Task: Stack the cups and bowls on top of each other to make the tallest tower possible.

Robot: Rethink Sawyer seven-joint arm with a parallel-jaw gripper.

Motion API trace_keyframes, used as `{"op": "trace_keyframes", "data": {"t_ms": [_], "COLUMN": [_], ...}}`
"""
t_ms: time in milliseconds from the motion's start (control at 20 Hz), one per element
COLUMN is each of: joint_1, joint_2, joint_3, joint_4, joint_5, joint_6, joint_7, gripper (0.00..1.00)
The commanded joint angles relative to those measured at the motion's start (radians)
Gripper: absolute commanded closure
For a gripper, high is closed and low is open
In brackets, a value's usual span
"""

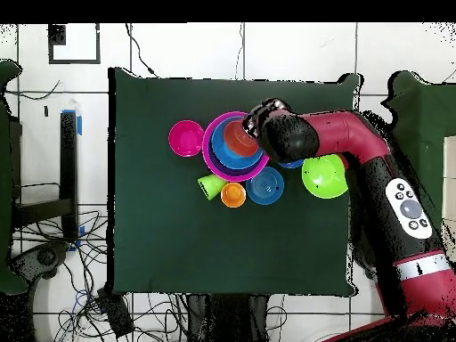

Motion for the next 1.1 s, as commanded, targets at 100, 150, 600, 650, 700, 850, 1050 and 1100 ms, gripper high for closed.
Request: {"op": "trace_keyframes", "data": {"t_ms": [100, 150, 600, 650, 700, 850, 1050, 1100], "joint_1": [0.023, 0.023, 0.023, 0.022, 0.022, 0.019, 0.017, 0.017], "joint_2": [0.042, 0.044, 0.057, 0.056, 0.055, 0.065, 0.070, 0.069], "joint_3": [-0.015, -0.015, -0.022, -0.023, -0.023, -0.025, -0.027, -0.027], "joint_4": [-0.045, -0.047, -0.037, -0.030, -0.025, -0.009, -0.004, -0.003], "joint_5": [-0.051, -0.050, -0.044, -0.042, -0.041, -0.043, -0.045, -0.045], "joint_6": [0.105, 0.105, 0.097, 0.096, 0.095, 0.079, 0.075, 0.075], "joint_7": [-0.342, -0.343, -0.333, -0.325, -0.322, -0.308, -0.305, -0.302], "gripper": [0.00, 0.00, 0.00, 0.00, 0.00, 0.00, 0.00, 0.00]}}
